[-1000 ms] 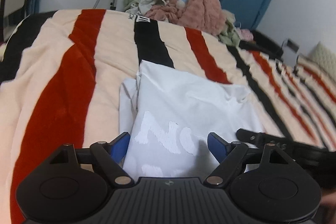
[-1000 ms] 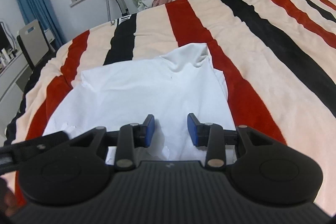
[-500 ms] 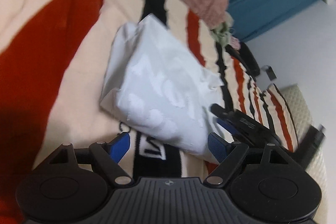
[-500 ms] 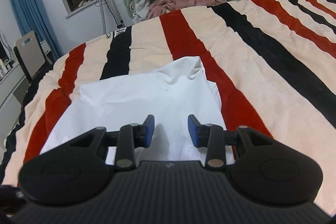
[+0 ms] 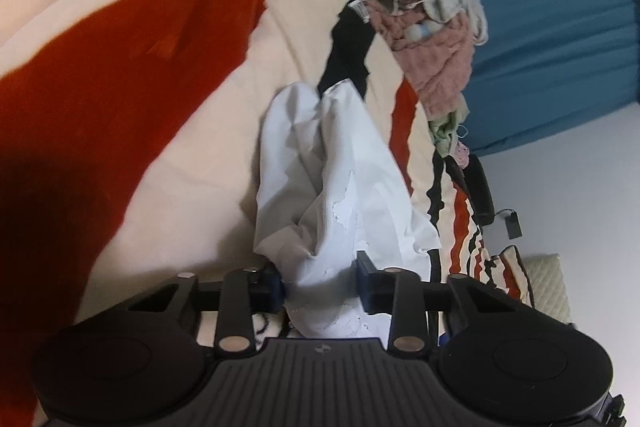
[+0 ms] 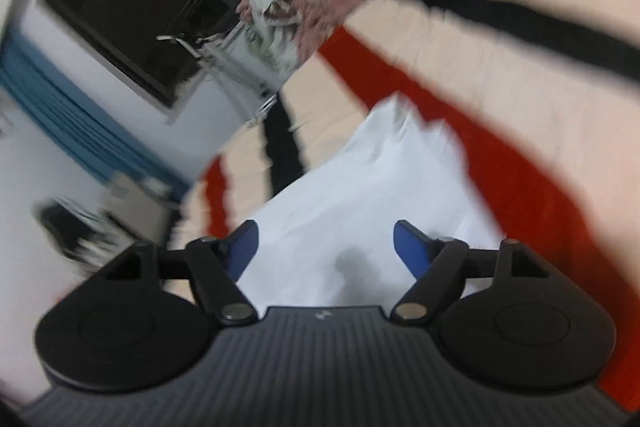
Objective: Fold clothes
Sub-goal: 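Grasp the bundle edge with both grippers and fold it over once more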
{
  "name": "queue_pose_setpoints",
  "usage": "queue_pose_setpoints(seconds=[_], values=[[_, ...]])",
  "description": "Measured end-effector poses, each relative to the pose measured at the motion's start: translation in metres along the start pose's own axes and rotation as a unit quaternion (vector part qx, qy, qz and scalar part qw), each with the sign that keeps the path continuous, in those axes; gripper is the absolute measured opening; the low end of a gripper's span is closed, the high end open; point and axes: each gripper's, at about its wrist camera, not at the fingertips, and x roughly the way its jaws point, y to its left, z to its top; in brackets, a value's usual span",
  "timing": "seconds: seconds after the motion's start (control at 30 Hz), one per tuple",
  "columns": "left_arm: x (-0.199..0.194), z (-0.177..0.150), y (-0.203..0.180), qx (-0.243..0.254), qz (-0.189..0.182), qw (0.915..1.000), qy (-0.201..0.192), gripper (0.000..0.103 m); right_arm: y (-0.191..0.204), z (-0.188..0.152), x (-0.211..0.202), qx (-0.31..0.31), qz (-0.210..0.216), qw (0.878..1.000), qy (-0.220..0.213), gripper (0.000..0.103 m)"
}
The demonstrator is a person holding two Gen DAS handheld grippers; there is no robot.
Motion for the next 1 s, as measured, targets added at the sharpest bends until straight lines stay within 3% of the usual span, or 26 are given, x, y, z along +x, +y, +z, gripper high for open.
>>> queue_pose_setpoints(seconds=[0.1,0.2,0.3,0.37,0.53,0.67,0.73,0.93,1.0], values=[[-0.001,-0.001,-0.002,0.005,-0.005,1.0000,-0.003,0.028,-0.012,-0.010,0.006,0.084,0.069,0.992,0.067,0.078],[-0.002,-0.002,-0.004,0.007,-0.009,0.9999,-0.005,0.027,-0.030,-0.023,0.012,0.175,0.121,0.970,0.114,0.077],[-0.003,-0.003,-0.005,0.009,-0.011,0.9999,-0.008,0.027,-0.039,-0.033,0.022,0.212,0.119,0.958,0.149,0.077],[-0.004,-0.003,-0.005,0.010,-0.012,0.9998,-0.009,0.027,-0.040,-0.036,0.029,0.204,0.096,0.961,0.160,0.077],[-0.004,-0.002,0.000,-0.002,-0.020,0.9998,-0.008,0.026,-0.066,-0.035,0.035,0.255,0.067,0.957,0.119,0.076],[-0.003,-0.001,0.002,-0.012,-0.028,0.9995,-0.006,0.025,-0.083,-0.035,0.032,0.297,0.054,0.949,0.085,0.063],[-0.002,-0.001,0.003,-0.015,-0.030,0.9994,-0.006,0.025,-0.085,-0.038,0.034,0.305,0.042,0.948,0.081,0.052],[-0.002,-0.001,0.006,-0.020,-0.038,0.9991,-0.002,0.024,-0.094,-0.043,0.029,0.335,0.037,0.939,0.072,0.044],[-0.003,-0.001,0.007,-0.024,-0.042,0.9988,-0.001,0.024,-0.097,-0.043,0.026,0.335,0.040,0.939,0.068,0.036]])
